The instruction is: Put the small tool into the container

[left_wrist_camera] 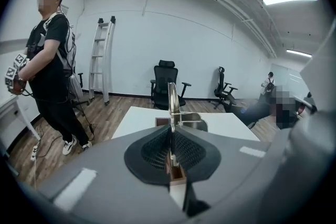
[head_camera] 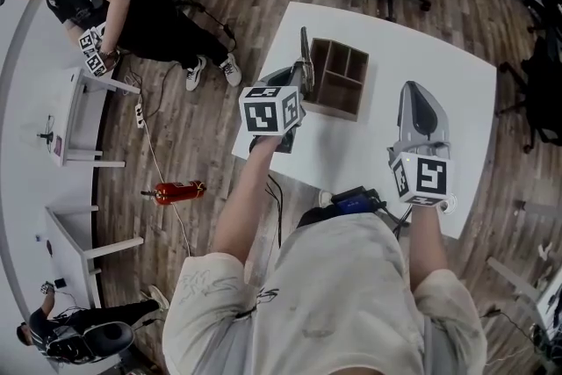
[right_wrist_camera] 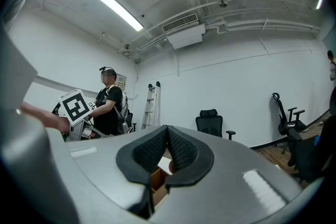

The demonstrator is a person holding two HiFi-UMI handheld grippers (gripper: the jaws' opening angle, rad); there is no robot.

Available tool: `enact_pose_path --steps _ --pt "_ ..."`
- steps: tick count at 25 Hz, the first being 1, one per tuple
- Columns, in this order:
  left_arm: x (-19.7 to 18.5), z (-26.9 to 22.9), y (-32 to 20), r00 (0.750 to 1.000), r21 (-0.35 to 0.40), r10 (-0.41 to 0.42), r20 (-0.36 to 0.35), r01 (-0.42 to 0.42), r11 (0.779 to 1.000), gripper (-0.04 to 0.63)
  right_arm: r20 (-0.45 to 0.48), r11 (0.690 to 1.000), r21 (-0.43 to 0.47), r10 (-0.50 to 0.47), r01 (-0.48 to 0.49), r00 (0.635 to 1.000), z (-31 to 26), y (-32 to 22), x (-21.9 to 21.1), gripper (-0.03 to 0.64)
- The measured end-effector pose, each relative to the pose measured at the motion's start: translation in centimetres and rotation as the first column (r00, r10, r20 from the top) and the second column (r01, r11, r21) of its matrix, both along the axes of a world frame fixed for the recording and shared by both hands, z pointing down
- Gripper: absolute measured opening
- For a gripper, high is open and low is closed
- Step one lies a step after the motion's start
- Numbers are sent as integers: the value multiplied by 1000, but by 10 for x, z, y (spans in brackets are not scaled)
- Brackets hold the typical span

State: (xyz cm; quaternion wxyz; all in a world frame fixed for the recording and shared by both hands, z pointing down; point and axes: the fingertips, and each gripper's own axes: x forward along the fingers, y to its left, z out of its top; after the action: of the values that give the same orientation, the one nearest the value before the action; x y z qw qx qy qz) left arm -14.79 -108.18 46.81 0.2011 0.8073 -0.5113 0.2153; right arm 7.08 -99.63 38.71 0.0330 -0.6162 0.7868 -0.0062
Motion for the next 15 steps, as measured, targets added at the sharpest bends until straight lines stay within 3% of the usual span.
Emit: enact_pose_path --steps 15 --pt "8 43 -18 995 -182 85 45 -76 980 21 -19 1000 -10 -3 3 1000 8 1 -9 6"
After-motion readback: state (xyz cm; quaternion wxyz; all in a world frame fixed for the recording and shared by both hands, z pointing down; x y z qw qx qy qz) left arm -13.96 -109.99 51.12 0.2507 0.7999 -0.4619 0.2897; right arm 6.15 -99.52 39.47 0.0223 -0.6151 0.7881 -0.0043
